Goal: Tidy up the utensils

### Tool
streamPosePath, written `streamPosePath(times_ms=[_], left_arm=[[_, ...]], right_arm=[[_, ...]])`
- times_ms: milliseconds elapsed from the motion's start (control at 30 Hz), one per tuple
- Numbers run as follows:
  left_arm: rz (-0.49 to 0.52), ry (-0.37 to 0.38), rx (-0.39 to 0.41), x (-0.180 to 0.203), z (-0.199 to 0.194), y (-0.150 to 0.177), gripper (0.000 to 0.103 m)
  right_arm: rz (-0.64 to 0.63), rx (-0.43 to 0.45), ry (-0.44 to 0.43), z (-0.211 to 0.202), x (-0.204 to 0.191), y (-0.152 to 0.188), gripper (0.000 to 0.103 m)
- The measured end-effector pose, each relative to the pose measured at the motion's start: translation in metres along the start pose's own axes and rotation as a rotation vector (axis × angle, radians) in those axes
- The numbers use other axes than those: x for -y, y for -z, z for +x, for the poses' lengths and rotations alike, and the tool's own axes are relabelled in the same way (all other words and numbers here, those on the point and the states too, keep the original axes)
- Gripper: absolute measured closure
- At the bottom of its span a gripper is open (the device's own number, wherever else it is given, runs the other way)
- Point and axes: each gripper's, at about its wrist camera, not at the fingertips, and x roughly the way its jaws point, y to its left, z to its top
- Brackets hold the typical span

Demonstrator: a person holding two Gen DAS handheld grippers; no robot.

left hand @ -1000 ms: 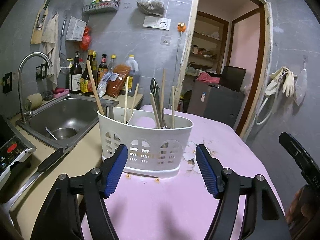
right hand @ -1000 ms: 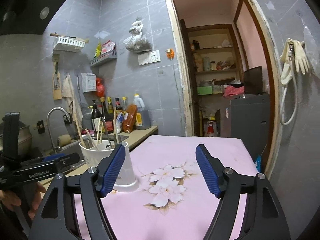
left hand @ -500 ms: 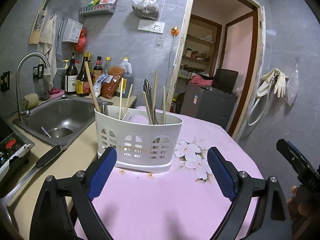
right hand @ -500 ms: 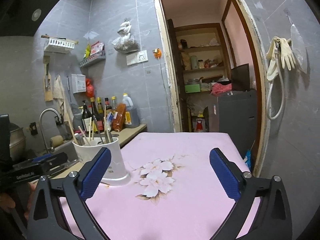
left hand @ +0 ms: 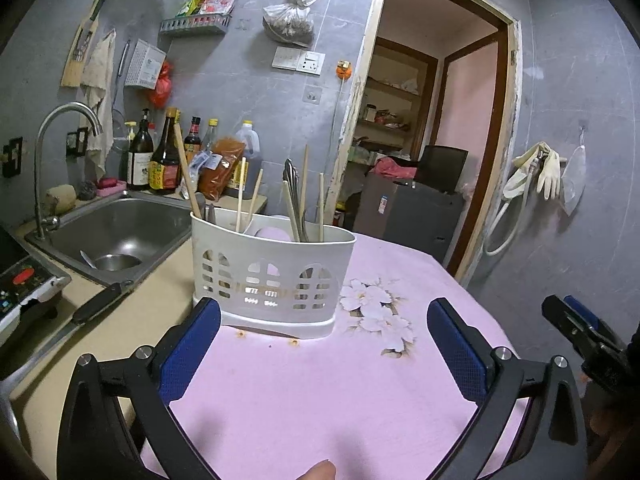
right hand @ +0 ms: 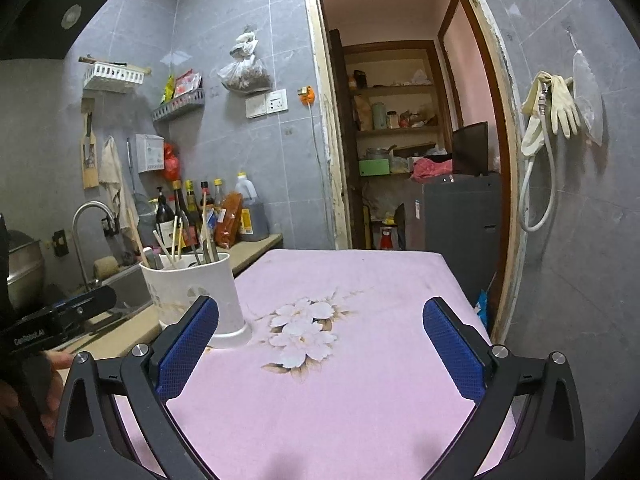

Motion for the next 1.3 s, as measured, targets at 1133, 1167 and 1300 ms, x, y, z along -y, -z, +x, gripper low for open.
streamPosePath(times_ms=[1133,1167,1300], left_arm=[[0.044,-0.187,0.022,-0.005,-0.034,0.062,0.002],[0.042,-0.191,0.026,-0.005,-0.034,0.061,0.002],[0.047,-0.216,0.030,-0.006,-0.036,0.062,0.002]], right_arm=[[-0.085,0.048,0.111,-0.042,-0.024,0.046,0.000],[-0.088,0.048,0.115,-0.043,-0.026,0.047,0.000],[-0.094,0.036,0.125,-0.042,-0.029,0.050,0.000]])
